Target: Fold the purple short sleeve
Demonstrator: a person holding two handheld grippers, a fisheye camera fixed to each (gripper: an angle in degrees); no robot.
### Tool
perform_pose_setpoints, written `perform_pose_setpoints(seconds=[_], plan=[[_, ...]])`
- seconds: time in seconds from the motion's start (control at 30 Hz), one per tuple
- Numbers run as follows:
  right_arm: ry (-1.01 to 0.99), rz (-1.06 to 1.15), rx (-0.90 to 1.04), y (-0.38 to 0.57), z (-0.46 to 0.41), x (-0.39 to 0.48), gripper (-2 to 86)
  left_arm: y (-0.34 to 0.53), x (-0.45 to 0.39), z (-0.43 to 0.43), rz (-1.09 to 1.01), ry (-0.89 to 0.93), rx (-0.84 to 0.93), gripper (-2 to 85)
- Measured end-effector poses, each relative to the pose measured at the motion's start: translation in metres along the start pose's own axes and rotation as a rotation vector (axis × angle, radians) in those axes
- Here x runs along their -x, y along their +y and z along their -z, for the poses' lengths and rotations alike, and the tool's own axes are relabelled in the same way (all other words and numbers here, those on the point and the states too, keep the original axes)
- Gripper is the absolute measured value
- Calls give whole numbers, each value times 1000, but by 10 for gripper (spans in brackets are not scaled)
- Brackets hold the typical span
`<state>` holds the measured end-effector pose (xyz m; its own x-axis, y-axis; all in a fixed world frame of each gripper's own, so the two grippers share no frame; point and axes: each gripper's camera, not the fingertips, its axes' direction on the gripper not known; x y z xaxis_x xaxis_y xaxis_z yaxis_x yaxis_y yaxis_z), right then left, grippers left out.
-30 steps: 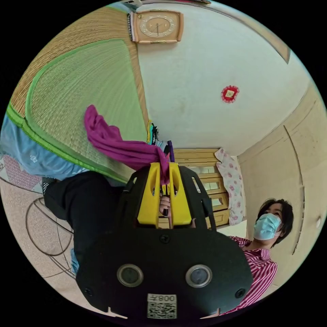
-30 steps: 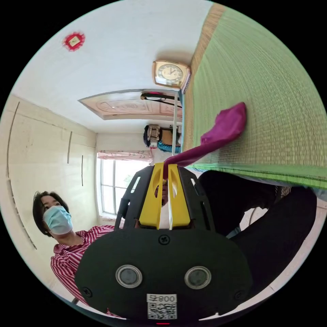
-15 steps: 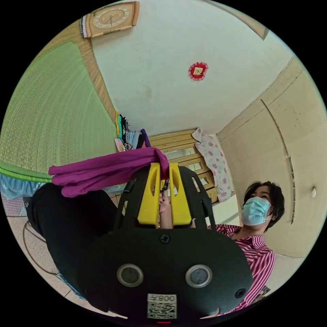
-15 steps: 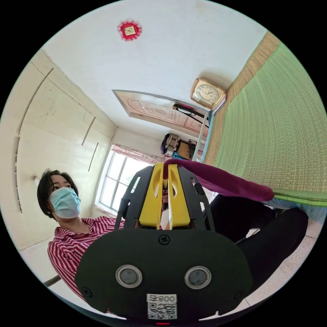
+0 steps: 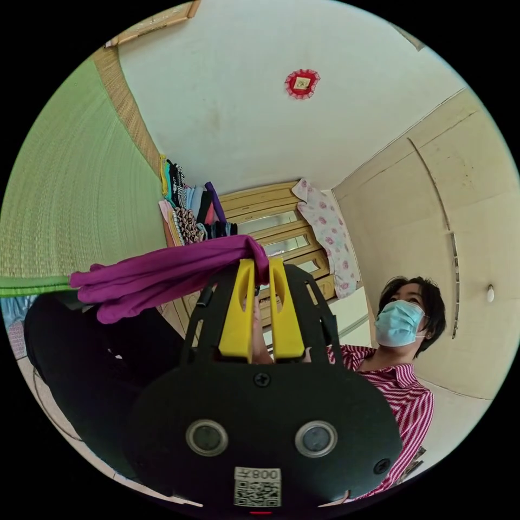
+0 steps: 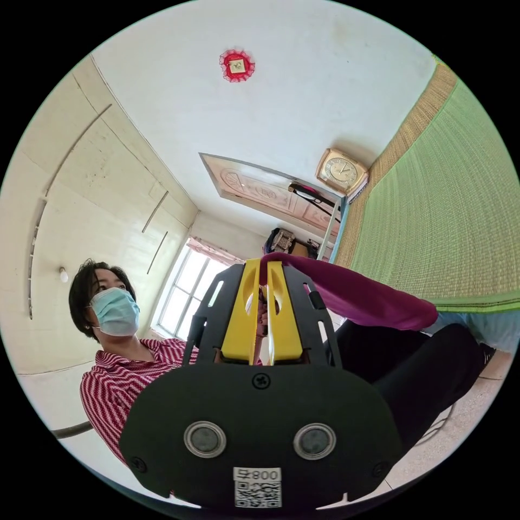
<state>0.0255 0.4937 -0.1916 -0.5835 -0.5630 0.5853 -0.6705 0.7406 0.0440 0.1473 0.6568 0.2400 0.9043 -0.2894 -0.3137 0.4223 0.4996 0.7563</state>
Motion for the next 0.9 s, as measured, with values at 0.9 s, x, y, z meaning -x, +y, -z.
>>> perform_pose_setpoints(seconds=[0.9], plan=[[53,17,-172,24,111,25,20,-21,-248,-100,95,43,214,48]])
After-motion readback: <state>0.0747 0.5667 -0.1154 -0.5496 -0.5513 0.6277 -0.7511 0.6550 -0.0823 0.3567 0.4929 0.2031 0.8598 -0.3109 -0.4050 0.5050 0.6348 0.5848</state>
